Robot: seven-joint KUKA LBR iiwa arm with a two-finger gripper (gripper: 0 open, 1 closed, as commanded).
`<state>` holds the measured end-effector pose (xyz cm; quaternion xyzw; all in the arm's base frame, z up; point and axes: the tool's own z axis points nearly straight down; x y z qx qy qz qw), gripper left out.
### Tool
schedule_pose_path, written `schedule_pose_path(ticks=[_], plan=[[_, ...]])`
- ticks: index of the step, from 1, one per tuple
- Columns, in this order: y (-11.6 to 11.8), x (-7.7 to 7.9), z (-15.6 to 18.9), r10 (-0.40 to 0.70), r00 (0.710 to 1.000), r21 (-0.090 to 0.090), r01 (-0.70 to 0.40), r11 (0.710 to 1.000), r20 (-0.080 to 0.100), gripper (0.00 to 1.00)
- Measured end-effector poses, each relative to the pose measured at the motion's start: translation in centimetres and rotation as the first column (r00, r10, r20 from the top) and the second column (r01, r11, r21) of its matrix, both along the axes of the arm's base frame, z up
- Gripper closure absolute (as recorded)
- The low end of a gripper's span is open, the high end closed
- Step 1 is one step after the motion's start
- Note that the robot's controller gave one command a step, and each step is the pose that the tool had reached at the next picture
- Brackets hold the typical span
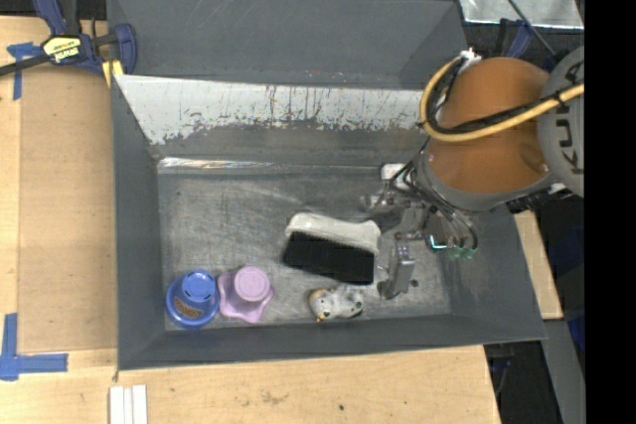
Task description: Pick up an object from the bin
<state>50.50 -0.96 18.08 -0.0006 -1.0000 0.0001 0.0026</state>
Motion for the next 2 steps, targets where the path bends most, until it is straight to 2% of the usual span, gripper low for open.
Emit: schedule_pose_path(ticks=[1,2], plan=[[0.0,0.2,0.4,0.0,1.0,0.0,0.0,1.0,0.008,0.0],[2.3,1.1,-5.4,-0.084,0.996,0.001,0.084,0.996,0.012,0.0]])
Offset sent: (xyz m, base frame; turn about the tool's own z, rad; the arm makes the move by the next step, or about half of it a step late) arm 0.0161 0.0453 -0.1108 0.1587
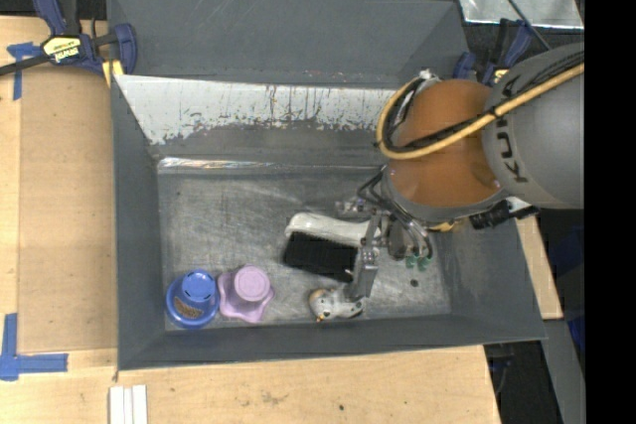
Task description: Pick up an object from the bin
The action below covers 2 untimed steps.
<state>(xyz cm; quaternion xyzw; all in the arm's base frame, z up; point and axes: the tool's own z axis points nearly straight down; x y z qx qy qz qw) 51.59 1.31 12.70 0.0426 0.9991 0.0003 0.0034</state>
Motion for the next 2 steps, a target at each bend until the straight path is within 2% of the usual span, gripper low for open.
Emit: schedule_pose_path(ticks=[1,2], plan=[[1.6,0.9,-1.0,-0.065,0.998,0.0,0.065,0.998,-0.007,0.0],[2.0,1.3,1.0,-0.083,0.997,0.001,0.083,0.997,-0.001,0.0]])
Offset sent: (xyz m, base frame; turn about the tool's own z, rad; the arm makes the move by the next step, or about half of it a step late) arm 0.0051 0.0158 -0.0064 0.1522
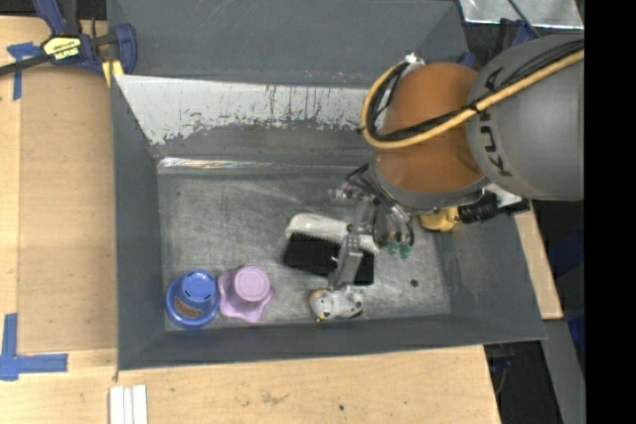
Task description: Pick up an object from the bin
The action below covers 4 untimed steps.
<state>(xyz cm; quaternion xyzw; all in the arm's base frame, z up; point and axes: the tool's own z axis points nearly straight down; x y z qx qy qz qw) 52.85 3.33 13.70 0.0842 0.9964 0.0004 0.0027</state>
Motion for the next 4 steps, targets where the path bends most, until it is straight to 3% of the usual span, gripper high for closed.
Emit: schedule_pose_path(ticks=[1,2,4], plan=[[-0.5,0.3,-5.9,-0.102,0.995,0.005,0.102,0.995,-0.01,0.0],[-0.3,0.3,-5.0,-0.099,0.995,0.006,0.099,0.995,-0.004,1.0],[-0.3,0.2,-4.6,-0.098,0.995,0.005,0.099,0.995,-0.006,1.0]])
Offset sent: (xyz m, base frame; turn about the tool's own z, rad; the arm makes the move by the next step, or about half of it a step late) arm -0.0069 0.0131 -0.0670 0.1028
